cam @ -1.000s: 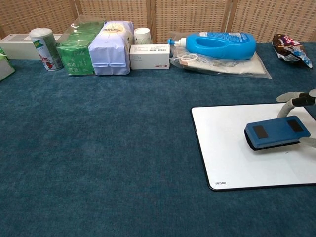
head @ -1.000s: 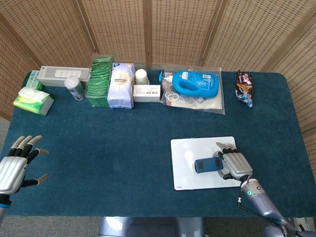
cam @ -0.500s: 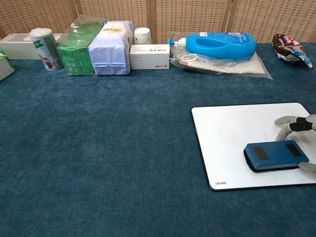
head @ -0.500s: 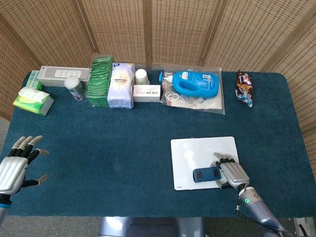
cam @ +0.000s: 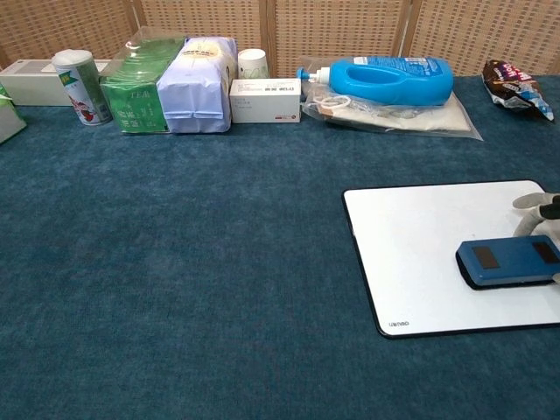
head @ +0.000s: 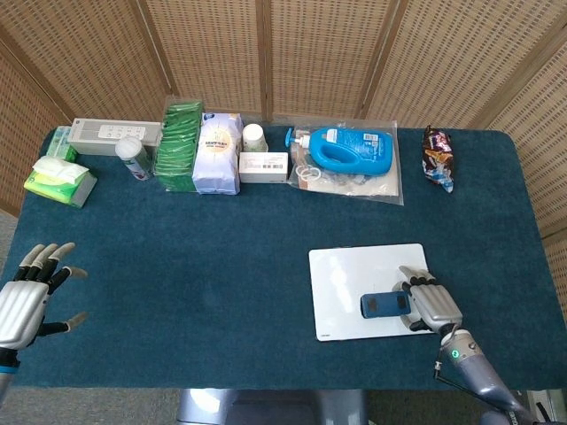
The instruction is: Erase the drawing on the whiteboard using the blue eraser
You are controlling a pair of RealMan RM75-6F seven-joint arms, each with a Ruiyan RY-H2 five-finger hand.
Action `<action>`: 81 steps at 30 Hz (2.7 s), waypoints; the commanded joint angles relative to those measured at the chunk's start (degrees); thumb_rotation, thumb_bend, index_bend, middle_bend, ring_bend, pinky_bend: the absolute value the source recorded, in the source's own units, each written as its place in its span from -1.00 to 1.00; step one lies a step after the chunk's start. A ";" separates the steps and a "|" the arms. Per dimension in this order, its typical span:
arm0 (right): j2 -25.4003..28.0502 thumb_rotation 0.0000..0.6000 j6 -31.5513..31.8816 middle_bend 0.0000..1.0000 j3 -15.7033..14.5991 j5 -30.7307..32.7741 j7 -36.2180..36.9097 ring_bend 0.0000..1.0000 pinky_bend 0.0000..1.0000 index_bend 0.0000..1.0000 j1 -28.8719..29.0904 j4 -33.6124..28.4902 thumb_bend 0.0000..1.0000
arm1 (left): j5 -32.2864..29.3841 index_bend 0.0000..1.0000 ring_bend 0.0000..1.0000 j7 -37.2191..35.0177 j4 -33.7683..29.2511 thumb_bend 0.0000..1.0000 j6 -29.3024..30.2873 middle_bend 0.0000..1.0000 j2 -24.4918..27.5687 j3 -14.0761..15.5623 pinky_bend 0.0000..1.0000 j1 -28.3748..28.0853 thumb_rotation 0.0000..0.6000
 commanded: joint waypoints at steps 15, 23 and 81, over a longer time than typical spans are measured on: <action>3.78 1.00 0.80 -0.93 5.41 0.64 -0.38 -1.00 -1.00 0.22 3.04 -2.10 -0.24 | 0.57 -0.30 -0.89 0.72 -0.49 -0.66 0.19 -0.79 -0.35 0.05 -1.00 -0.03 1.00; 2.73 1.00 -0.20 -0.93 6.53 2.52 -0.73 -1.00 -1.00 0.21 4.44 -0.69 -0.25 | 0.63 -0.30 -0.89 1.59 -0.97 -0.65 0.16 -0.79 -0.46 0.04 -1.00 -0.10 1.00; 6.96 1.00 32.68 -0.86 2.80 -11.42 0.12 -1.00 -1.00 -0.43 -13.91 3.72 -0.24 | -1.34 -0.34 -0.84 -2.72 7.65 -0.66 6.10 -0.69 -6.64 1.02 -1.00 5.17 1.00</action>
